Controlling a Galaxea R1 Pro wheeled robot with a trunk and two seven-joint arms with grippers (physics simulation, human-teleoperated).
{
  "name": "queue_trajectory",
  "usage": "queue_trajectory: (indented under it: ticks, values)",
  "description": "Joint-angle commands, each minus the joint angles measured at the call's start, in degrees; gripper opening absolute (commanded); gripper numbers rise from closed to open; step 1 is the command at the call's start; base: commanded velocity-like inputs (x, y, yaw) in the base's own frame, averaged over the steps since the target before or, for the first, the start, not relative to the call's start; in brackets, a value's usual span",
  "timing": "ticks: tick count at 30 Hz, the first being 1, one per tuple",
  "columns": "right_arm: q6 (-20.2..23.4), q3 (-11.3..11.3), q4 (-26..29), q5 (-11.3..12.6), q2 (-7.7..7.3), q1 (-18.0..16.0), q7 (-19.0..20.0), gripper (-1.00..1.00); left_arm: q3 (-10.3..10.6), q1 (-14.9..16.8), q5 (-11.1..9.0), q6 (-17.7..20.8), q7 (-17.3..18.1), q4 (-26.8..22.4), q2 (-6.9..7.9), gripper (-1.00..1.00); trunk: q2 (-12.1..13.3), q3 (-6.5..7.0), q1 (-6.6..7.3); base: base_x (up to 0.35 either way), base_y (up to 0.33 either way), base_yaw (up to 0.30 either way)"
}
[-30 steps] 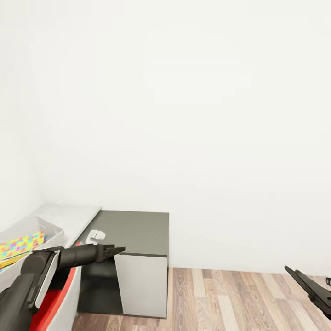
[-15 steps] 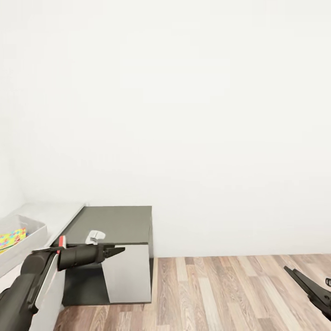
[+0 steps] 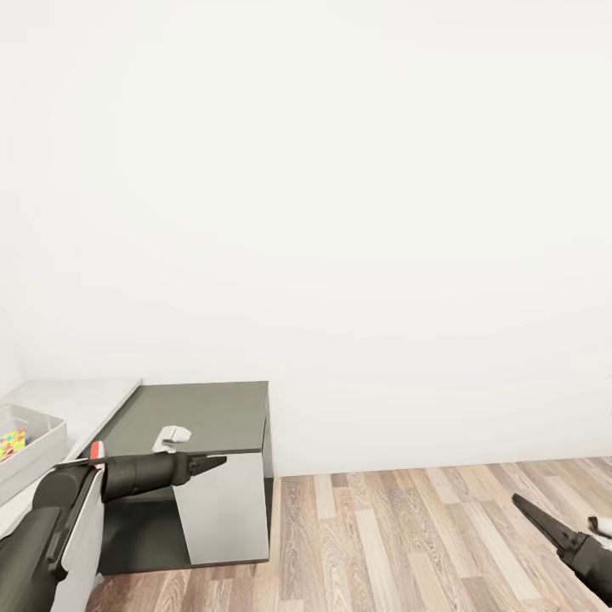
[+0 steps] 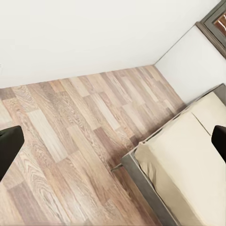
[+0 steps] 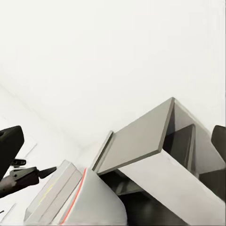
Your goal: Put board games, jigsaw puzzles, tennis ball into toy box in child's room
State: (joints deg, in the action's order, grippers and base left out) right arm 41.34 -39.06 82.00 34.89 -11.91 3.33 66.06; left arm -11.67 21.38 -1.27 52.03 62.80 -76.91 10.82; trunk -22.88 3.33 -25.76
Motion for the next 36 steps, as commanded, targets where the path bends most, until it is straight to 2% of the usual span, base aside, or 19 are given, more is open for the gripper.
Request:
queue_trajectory:
  ticks: [1,5,6,7,10,11,12,14,18,19,22,23,25,28,30,31,33,34,36]
  values:
    - [0.39,1.04,0.01,0.23,-0.05,-0.05,-1.27,1.0,-0.03,0.03,-0.13,0.56,0.06,0.13,-0.02,1.0,-0.03,-0.01,-0.02,0.0,0.0,-0.002]
    - [0.38,3.1,-0.03,0.16,-0.13,-0.25,-5.33,1.0,0.07,0.06,-0.14,0.6,-0.02,0.33,-0.04,1.0,-0.03,-0.01,-0.02,0.0,0.0,0.0]
    - [0.62,4.12,0.24,0.21,-0.23,-0.31,-9.33,1.0,0.47,0.07,-0.14,0.61,-0.04,0.42,-0.08,1.0,-0.03,-0.01,-0.02,-0.081,0.0,0.0]
    - [0.67,4.43,0.26,0.2,-0.18,-0.32,-9.81,1.0,0.51,0.07,-0.14,0.61,-0.06,0.44,-0.09,1.0,-0.03,-0.01,-0.02,-0.108,0.0,0.0]
    - [0.5,7.58,0.08,0.07,0.04,-0.39,-12.92,1.0,0.71,0.04,0.14,0.56,-1.27,1.34,-0.19,1.0,-0.03,-0.01,-0.02,-0.145,0.0,0.0]
    - [0.33,9.75,-0.19,-0.18,0.1,-0.42,-15.33,1.0,0.81,0.02,0.41,0.53,-2.74,2.7,-0.25,1.0,-0.03,-0.01,-0.02,-0.087,0.0,0.0]
    - [0.24,10.94,-0.42,-0.39,0.13,-0.44,-16.84,1.0,0.89,0.03,0.55,0.49,-3.71,3.6,-0.29,1.0,-0.03,-0.01,-0.02,-0.07,0.0,0.0]
    - [0.05,15.33,-1.51,-1.06,0.18,-0.48,-23.75,1.0,1.18,0.04,0.92,0.18,-8.36,8.11,-0.37,1.0,-0.03,-0.01,-0.02,-0.037,0.0,0.0]
    - [-0.47,20.21,-3.74,-1.37,0.5,-0.48,-33.27,1.0,1.36,0.02,1.21,-0.97,-15.82,16.68,-0.47,1.0,-0.03,-0.01,-0.02,-0.013,0.0,0.0]
    - [-0.63,20.92,-4.57,-1.46,0.65,-0.47,-34.25,1.0,1.4,0.01,1.24,-1.46,-16.67,17.97,-0.52,1.0,-0.03,-0.01,-0.02,-0.005,0.0,0.0]
    - [-3.1,26.21,-13.06,-4.0,1.97,-0.44,-39.21,1.0,1.73,-0.01,1.27,-6.83,-21.28,27.11,-1.17,1.0,-0.03,-0.01,-0.02,-0.002,0.0,0.0]
    - [-3.93,27.11,-14.84,-4.74,2.13,-0.43,-39.96,1.0,1.8,-0.01,1.27,-8.04,-22.13,29.09,-1.26,1.0,-0.03,-0.01,-0.02,-0.001,0.0,0.0]
    - [-8.22,30.19,-22.2,-7.92,2.55,-0.43,-42.67,1.0,2.02,0.01,1.31,-13.66,-26.28,38.28,-1.44,1.0,-0.03,-0.03,-0.02,0.0,0.0,0.0]
    - [-13.71,32.66,-30.01,-10.72,3.16,-0.43,-44.47,1.0,2.06,0.01,1.35,-20.36,-31.88,47.99,-1.54,1.0,-0.03,-0.1,-0.02,0.0,0.0,0.0]
    - [-19.56,35.18,-38.08,-12.98,4.93,-0.43,-45.6,1.0,2.05,0.02,1.41,-27.01,-38.41,56.38,-1.93,1.0,-0.03,-0.22,-0.02,0.0,0.0,0.0]
    - [-20.98,35.85,-40.13,-13.46,5.51,-0.43,-45.93,1.0,2.06,0.01,1.41,-28.58,-40.1,58.2,-2.09,1.0,-0.03,-0.29,-0.02,0.0,0.0,0.0]
    - [-26.09,38.3,-48.34,-15.53,7.6,-0.43,-48.14,1.0,2.32,-0.04,1.43,-34.89,-46.6,64.9,-3.12,1.0,-0.03,-0.46,-0.02,0.0,0.0,0.0]
    - [-27.24,38.8,-50.38,-16.1,7.96,-0.43,-48.93,1.0,2.45,-0.07,1.43,-36.5,-48.08,66.56,-3.38,1.0,-0.03,-0.54,-0.02,0.0,0.0,0.0]
    - [-31.66,40.1,-57.88,-18.18,8.8,-0.43,-52.53,1.0,3.24,-0.35,1.35,-43.0,-52.99,72.23,-3.98,1.0,-0.03,-0.73,-0.02,0.0,0.0,0.0]
